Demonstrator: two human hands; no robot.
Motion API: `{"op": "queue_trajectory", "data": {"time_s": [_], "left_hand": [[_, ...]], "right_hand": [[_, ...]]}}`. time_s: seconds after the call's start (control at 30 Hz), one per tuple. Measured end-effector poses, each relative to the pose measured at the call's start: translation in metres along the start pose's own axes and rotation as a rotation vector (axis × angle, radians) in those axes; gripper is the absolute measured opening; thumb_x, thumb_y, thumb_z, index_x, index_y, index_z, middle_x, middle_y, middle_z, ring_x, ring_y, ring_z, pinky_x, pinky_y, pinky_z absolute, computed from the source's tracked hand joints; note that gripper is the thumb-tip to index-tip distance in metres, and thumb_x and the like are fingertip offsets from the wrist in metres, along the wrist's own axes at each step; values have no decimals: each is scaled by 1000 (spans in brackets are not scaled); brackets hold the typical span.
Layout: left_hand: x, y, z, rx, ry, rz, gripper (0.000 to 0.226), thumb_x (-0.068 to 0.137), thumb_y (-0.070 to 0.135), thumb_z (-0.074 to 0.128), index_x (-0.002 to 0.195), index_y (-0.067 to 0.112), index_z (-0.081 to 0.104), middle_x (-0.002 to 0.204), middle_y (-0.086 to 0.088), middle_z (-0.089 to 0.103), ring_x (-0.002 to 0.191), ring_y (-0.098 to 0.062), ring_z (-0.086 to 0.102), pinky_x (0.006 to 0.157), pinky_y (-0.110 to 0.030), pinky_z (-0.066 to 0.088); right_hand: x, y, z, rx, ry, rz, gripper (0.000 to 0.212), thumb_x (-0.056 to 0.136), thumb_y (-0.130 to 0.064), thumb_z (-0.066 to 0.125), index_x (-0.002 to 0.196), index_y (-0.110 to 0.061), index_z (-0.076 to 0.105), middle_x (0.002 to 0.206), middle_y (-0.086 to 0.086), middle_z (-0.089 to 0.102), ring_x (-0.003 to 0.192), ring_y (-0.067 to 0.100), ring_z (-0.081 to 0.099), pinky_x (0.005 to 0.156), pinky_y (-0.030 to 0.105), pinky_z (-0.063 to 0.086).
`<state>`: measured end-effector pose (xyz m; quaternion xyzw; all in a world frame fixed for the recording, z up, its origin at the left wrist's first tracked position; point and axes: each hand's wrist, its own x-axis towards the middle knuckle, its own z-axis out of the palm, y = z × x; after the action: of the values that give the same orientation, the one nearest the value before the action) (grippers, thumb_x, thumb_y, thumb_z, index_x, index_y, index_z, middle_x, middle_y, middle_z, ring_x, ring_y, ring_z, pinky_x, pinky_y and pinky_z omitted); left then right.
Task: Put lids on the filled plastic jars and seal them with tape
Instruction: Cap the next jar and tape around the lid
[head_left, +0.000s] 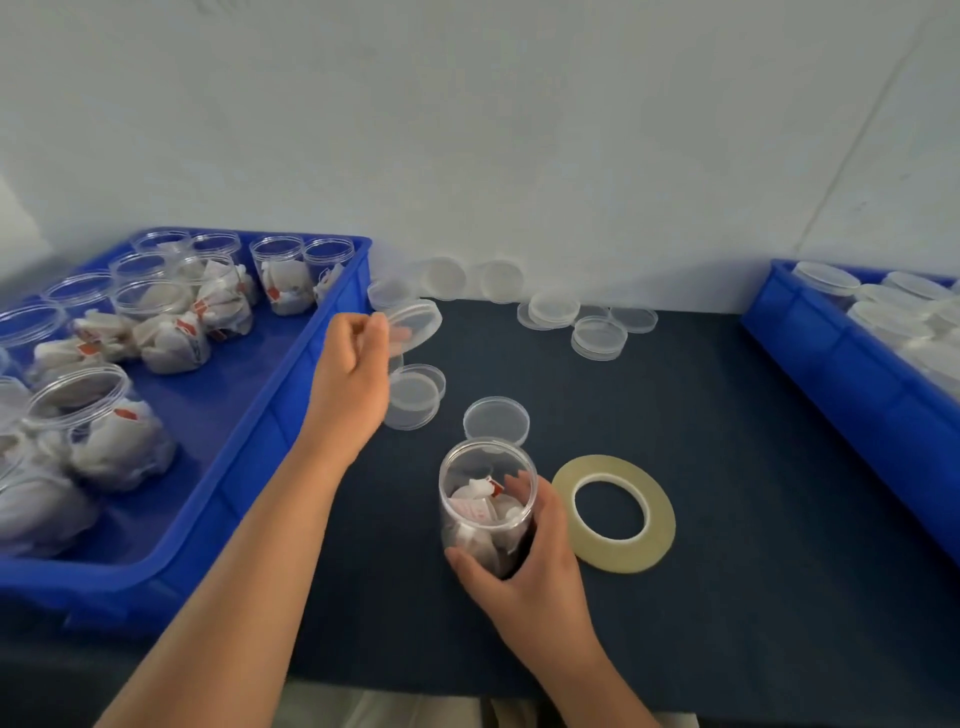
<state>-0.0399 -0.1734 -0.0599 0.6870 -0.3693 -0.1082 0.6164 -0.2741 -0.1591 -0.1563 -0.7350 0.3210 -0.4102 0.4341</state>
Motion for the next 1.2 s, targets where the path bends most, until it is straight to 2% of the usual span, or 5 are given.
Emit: {"op": "queue_trajectory", "data": {"time_s": [0.23, 0.47, 0.63, 0.87, 1.2], "left_hand": [[-48, 23, -31, -130, -113, -103, 32, 111, 50, 40, 97, 40, 66, 62, 7, 51, 46, -14, 56, 44, -25, 42], [-73, 41, -7, 544, -373, 131, 43, 107, 57, 33, 104, 40, 72, 90, 17, 71, 77, -2, 66, 68, -33, 55], [-79, 52, 7, 900, -330, 294, 53, 108, 60, 30, 77, 27, 58, 70, 7, 61, 62, -10, 59, 52, -33, 44], [-97, 65, 19, 968, -810, 318, 85, 85, 91, 32, 158, 47, 25, 161, 14, 35, 144, -14, 40, 103, -40, 45], [-126, 58, 26, 1213, -692, 519, 76, 84, 84, 46, 136, 29, 37, 135, -3, 44, 119, -27, 48, 94, -47, 51]], "right_hand": [[-2, -3, 1, -9, -7, 14, 83, 73, -43, 91, 133, -62, 36, 136, -28, 57, 126, 0, 59, 95, 10, 47], [-2, -6, 0, -7, -48, -7, 91, 77, -39, 92, 151, -43, 37, 142, -24, 55, 135, 5, 54, 104, 16, 48], [-2, -6, 0, -27, -45, 16, 86, 77, -46, 91, 144, -51, 37, 136, -26, 57, 129, 3, 57, 98, 15, 51], [-1, -2, 2, -47, -46, -15, 78, 80, -42, 89, 144, -34, 46, 130, -21, 61, 122, 7, 62, 98, 24, 56], [5, -3, 8, -363, -99, -143, 32, 88, -51, 59, 110, -51, 35, 114, -40, 43, 108, -6, 51, 89, 10, 44]]}}
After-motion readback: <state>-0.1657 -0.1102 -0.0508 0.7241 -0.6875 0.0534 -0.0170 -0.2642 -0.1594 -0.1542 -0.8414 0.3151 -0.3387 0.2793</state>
